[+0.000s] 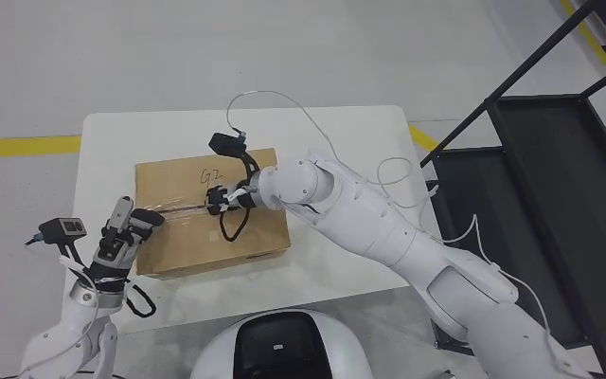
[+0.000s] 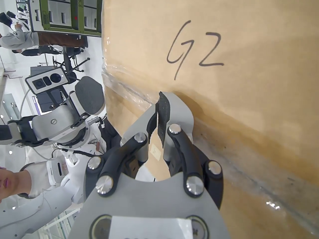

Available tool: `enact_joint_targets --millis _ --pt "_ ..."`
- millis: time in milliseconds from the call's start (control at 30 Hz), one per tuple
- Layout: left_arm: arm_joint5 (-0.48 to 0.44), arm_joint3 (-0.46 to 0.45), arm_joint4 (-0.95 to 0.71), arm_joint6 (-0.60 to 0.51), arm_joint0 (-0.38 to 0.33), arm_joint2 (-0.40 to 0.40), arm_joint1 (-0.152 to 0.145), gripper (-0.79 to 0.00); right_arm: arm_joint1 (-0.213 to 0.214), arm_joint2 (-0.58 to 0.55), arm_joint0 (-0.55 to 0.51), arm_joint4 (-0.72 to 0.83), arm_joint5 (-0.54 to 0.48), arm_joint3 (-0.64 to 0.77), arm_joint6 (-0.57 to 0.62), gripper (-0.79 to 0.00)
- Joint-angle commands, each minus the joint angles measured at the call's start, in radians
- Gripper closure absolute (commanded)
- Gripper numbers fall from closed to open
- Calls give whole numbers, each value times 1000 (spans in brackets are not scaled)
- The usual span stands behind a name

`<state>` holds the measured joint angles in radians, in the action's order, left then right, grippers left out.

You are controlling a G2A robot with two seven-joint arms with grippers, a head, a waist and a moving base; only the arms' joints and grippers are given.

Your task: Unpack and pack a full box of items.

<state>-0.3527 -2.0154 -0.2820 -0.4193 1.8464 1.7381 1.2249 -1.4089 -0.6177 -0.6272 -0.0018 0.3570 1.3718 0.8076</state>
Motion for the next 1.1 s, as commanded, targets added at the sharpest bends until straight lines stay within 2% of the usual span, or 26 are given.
enact_joint_targets --millis 0,567,867,1067 --pt "1 2 -3 4 -2 6 0 -785 9 -18 -16 -18 15 18 9 0" --pt "5 17 -36 14 -3 54 -1 -785 104 -229 -183 -164 114 209 106 0" --pt "8 19 -35 10 -5 56 -1 -785 132 -301 -240 -209 149 269 127 0" --pt "8 23 -35 10 -6 59 -1 -785 140 -323 -255 -226 162 261 123 0"
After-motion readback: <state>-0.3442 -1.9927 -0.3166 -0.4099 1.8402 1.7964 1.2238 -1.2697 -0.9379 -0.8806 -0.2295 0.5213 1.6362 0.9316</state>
